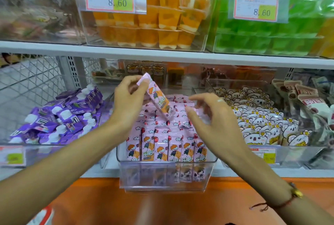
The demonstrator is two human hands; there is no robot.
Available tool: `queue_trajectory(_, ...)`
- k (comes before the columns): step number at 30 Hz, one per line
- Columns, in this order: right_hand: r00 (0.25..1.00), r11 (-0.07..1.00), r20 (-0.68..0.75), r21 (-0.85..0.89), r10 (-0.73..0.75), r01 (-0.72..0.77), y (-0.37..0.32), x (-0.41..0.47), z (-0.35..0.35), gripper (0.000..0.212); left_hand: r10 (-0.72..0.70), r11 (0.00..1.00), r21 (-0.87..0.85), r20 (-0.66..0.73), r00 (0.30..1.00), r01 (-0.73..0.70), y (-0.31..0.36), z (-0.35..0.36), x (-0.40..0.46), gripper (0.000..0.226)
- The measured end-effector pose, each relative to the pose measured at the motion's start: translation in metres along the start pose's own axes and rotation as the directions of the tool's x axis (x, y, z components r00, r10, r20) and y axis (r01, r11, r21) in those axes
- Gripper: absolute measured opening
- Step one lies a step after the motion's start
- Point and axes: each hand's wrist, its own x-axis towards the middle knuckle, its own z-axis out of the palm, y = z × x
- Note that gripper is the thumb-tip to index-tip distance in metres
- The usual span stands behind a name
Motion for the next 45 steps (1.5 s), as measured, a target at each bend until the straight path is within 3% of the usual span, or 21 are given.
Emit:
queue_trajectory(4,0.957,0.972,0.291,0.227,0.000,-0.069,-0.028,-0.008,0.016,0.046,0.049,0.999,-0.025,0.050,0.998,-0.047,0.004,-0.008,-0.039,0.012)
queue_trajectory(6,0.926,0.946,0.377,0.307,-0.017,-0.108,-0.034,-0.010,0.021,0.041,0.041,0.995,-0.090,0.102,0.994,-0.032,0.004,-0.012,-0.050,0.013)
queue_trajectory(10,0.915,0.876,0.401,0.426,0.042,-0.227,-0.036,-0.011,0.026,0.028,0.086,0.993,-0.093,0.172,0.981,-0.071,0.001,-0.020,-0.054,0.019)
queue_trajectory(14,0.877,0.685,0.417,0.569,0.236,-0.455,-0.032,-0.005,0.028,0.020,0.154,0.984,0.051,0.219,0.964,-0.169,-0.004,-0.025,-0.052,0.030)
queue_trajectory(19,0.828,0.431,0.481,0.707,0.287,-0.560,-0.033,-0.005,0.028,0.016,0.127,0.967,0.169,0.318,0.939,-0.189,-0.011,-0.021,-0.058,0.045)
queue_trajectory(23,0.815,0.410,0.498,0.705,0.294,-0.579,-0.036,-0.007,0.030,0.014,0.187,0.927,0.261,0.303,0.935,-0.269,-0.016,-0.016,-0.061,0.043)
queue_trajectory(29,0.789,0.317,0.560,0.722,0.254,-0.615,-0.029,0.000,0.024,0.028,0.166,0.962,0.168,0.261,0.951,-0.214,-0.018,-0.017,-0.057,0.027)
queue_trajectory(33,0.803,0.371,0.543,0.712,0.246,-0.596,-0.029,-0.001,0.022,0.022,0.166,0.957,0.177,0.323,0.932,-0.231,-0.024,-0.016,-0.058,0.020)
queue_trajectory(39,0.851,0.515,0.293,0.694,0.436,-0.503,-0.034,-0.004,0.026,0.031,0.221,0.889,0.325,0.310,0.925,-0.322,-0.021,-0.015,-0.057,0.038)
queue_trajectory(45,0.907,0.654,0.301,0.628,0.295,-0.421,-0.032,-0.002,0.019,0.025,0.106,0.969,0.182,0.311,0.944,-0.169,-0.019,-0.015,-0.055,0.036)
